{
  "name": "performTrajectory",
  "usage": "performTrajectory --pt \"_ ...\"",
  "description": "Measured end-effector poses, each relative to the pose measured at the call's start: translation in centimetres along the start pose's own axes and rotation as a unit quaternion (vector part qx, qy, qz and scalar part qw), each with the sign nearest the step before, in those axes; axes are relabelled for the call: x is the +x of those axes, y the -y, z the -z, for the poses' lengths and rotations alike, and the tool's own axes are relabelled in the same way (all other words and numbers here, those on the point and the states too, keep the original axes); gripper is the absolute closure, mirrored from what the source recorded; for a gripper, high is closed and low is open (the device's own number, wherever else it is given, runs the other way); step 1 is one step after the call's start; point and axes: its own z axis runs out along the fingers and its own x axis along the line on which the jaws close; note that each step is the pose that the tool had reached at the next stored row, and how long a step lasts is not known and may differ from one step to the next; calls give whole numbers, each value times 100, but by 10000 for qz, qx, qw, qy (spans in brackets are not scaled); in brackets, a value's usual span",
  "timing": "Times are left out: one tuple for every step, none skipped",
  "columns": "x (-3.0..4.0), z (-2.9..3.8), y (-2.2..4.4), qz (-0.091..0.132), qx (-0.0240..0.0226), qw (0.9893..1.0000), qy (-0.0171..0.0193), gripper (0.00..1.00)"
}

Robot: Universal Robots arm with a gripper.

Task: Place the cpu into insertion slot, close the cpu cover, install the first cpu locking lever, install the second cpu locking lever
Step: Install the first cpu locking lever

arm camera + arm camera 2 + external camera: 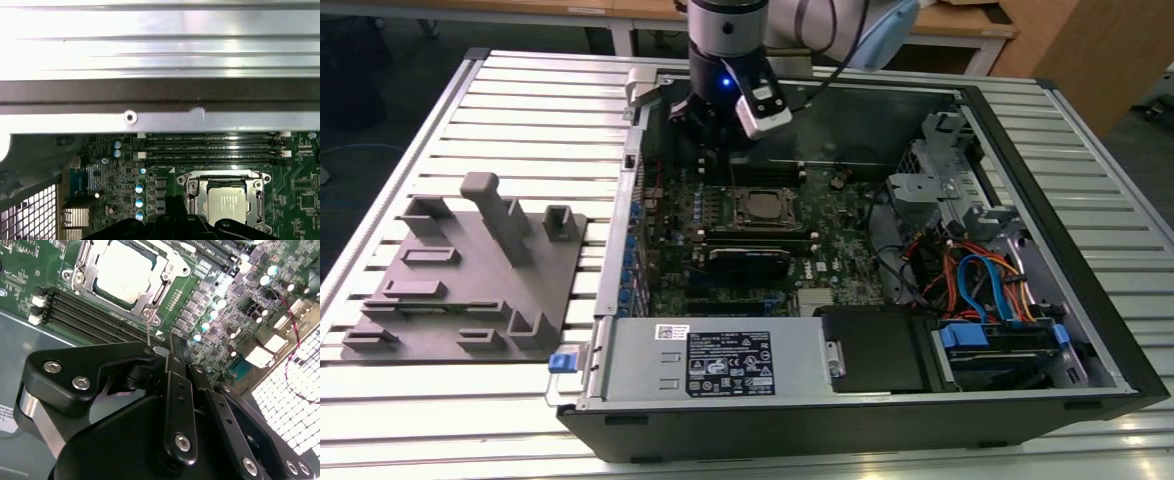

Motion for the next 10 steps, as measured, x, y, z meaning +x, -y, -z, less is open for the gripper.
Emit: performTrajectory --pt "3 1 -12 0 0 10000 0 89" --pt "6 2 -25 0 0 10000 0 89" --pt "9 3 -36 0 0 10000 0 89" --pt "12 4 -48 0 0 10000 0 89" --pt "16 6 -59 0 0 10000 0 89" --pt "18 8 -69 0 0 10000 0 89" --pt "21 10 -78 0 0 10000 0 89" --pt "23 12 -85 0 0 10000 0 89" --pt "23 18 -88 0 1 10000 -1 89" --pt "23 24 -89 0 1 10000 -1 89"
